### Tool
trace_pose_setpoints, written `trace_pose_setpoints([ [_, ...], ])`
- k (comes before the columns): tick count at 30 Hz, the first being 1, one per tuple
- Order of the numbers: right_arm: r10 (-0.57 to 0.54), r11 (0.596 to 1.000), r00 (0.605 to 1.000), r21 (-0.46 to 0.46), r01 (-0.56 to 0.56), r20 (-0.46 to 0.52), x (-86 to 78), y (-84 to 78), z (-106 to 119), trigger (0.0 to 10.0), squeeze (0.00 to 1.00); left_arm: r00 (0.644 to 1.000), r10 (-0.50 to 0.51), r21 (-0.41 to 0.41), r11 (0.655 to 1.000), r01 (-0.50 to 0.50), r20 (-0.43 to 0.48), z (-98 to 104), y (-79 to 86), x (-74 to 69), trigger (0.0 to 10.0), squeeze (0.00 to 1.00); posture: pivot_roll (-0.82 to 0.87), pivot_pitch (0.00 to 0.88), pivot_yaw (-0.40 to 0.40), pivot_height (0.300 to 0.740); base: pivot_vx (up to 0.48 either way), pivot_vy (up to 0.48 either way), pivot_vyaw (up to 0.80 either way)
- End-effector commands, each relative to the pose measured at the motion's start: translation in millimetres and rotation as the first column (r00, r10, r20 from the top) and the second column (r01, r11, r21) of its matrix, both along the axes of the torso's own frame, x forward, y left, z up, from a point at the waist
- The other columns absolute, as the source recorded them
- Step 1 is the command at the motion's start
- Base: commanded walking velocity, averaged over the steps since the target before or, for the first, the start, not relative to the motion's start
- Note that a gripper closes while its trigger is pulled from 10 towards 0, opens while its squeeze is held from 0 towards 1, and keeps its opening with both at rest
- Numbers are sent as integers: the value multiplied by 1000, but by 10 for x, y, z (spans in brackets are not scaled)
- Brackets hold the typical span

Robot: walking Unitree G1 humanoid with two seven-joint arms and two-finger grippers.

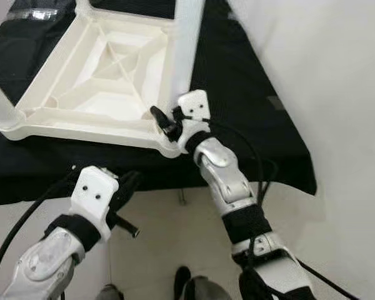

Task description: Building children table

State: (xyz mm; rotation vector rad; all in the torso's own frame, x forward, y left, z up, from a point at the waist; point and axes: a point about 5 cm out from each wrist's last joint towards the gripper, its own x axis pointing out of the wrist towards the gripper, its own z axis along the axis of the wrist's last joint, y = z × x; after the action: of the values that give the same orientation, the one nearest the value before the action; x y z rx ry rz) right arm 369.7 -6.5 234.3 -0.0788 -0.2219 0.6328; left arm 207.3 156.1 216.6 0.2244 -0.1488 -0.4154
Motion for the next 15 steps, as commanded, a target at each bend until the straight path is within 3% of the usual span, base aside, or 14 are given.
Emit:
trace_pose_setpoints([
  [1, 11, 1000, 992, -20, -13, -129, 6, 5, -348, 10000, 1000, 1000, 21, 25, 999, -21, -20, -57, 30, 4, 10000, 0, 163, 271, -155, 740, 0, 0, 0],
  [2, -44, 999, 996, 12, 45, -79, 43, -184, -235, 10000, 1000, 998, 65, 41, 997, -64, -21, -68, 80, 43, 10000, 0, 156, 268, -148, 740, 0, 0, 0],
  [3, -44, 999, 996, 12, 45, -79, 43, -184, -235, 10000, 1000, 998, 65, 41, 997, -64, -21, -68, 80, 43, 10000, 0, 156, 268, -148, 740, 0, 0, 0],
  [4, -106, 994, 992, 31, 108, -65, -15, -400, -218, 10000, 1000, 994, 111, 40, 993, -110, -7, -71, 114, 79, 10000, 0, 138, 267, -139, 740, 0, 0, 0],
  [9, -144, 988, 988, 40, 146, -48, -95, -578, -229, 10000, 1000, 988, 155, 22, 988, -156, 13, -65, 148, 113, 10000, 0, 116, 268, -130, 740, 0, 0, 0],
  [13, -172, 984, 985, 45, 171, 2, -331, -847, -250, 10000, 1000, 978, 209, -23, 978, -209, 1, -112, 185, 215, 10000, 0, 73, 264, -110, 740, 0, 0, 0],
  [15, -172, 984, 985, 53, 171, 24, -411, -908, -245, 10000, 1000, 976, 220, -16, 975, -220, -6, -143, 187, 249, 10000, 0, 55, 264, -98, 740, 0, 0, 0],
])
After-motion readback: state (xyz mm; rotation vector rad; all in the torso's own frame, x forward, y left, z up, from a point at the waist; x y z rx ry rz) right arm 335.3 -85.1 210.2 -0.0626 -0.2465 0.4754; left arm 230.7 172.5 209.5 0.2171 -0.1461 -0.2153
